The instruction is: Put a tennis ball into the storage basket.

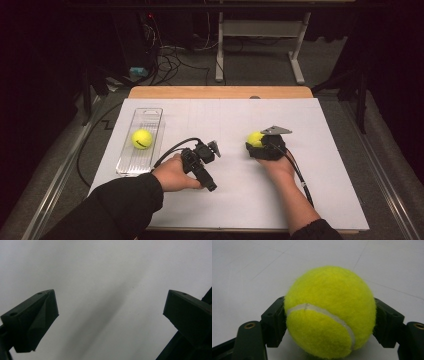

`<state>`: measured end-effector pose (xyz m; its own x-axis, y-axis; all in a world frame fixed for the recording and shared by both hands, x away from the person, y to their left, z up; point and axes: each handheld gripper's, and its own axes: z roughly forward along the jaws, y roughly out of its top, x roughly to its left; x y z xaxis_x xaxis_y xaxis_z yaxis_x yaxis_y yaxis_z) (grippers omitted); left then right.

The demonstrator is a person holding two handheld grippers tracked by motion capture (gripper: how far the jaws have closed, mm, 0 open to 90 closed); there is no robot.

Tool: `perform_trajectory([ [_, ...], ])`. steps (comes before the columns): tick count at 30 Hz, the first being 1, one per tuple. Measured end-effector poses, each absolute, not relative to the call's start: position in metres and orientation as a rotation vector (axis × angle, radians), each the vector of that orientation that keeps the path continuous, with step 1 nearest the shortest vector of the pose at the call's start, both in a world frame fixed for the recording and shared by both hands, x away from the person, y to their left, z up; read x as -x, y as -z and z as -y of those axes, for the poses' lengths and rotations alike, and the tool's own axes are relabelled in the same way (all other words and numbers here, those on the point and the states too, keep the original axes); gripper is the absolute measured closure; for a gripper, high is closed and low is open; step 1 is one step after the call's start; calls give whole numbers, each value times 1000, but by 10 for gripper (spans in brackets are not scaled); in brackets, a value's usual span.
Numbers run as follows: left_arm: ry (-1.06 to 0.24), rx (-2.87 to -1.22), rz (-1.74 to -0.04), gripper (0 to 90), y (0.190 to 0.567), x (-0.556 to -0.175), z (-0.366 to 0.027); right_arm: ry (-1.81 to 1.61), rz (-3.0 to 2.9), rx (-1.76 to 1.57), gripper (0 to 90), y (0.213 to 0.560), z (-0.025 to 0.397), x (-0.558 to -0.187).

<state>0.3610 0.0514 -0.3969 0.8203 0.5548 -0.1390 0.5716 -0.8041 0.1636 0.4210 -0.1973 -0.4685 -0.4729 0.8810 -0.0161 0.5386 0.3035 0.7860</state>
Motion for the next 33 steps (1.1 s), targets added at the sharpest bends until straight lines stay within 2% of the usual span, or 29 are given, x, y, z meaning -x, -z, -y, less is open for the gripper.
perform_trajectory([
  [8, 125, -2801, -885, 7, 397, -362, -52, -1051, -2115, -1213, 267, 460, 201, -409],
  [13, 121, -2796, -887, 7, 395, -361, -53, -1148, -2078, -1188, 268, 451, 211, -382],
  [25, 101, -2798, -888, 7, 383, -359, -51, -1207, -2077, -1152, 271, 458, 235, -328],
  [33, 93, -2804, -883, 7, 380, -358, -48, -1227, -2046, -1136, 270, 457, 242, -311],
])
